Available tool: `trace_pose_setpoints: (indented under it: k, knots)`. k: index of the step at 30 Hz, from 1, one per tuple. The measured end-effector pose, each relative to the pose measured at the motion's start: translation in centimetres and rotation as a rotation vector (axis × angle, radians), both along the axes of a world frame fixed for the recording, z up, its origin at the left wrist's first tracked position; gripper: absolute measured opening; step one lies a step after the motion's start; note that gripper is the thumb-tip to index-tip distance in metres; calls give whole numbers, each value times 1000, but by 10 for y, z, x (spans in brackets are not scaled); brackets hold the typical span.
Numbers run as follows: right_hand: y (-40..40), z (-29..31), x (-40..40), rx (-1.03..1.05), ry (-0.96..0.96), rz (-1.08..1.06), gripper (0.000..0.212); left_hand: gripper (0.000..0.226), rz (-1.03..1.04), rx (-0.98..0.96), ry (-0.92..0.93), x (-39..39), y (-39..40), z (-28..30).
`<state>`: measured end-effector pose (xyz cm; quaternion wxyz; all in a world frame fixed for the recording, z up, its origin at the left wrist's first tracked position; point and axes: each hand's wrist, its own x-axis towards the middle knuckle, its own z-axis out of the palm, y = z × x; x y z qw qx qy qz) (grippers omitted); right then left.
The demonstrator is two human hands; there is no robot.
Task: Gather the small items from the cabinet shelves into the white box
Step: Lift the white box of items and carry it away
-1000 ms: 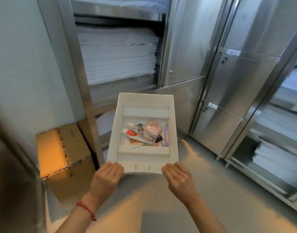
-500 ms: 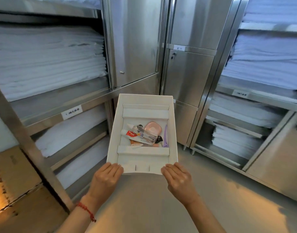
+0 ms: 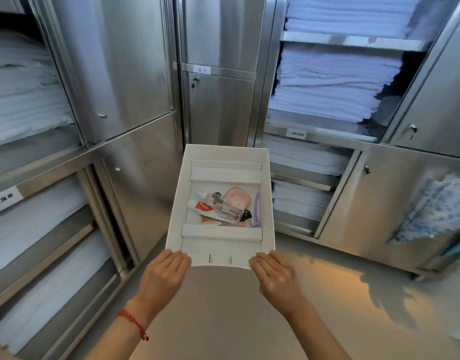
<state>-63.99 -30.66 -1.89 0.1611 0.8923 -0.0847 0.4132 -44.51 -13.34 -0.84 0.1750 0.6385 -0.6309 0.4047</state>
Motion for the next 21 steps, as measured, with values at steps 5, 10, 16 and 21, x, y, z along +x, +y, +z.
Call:
trace_pose_setpoints:
  k: [5,10,16,21]
  knots:
    - [-16,1,-24,-8,25,-99,49,57,-113,-5,16,-5,-39,-1]
    - [-24,1,-47,2,22,-230,50,55,-235,-3,17,-8,-79,-6]
    - [-32,3,-72,17,12,-411,48,55,-411,-5,18,-14,-132,-5]
    - [-29,4,-94,31,10,-559,47,50,-568,29,1,-27,-165,-1]
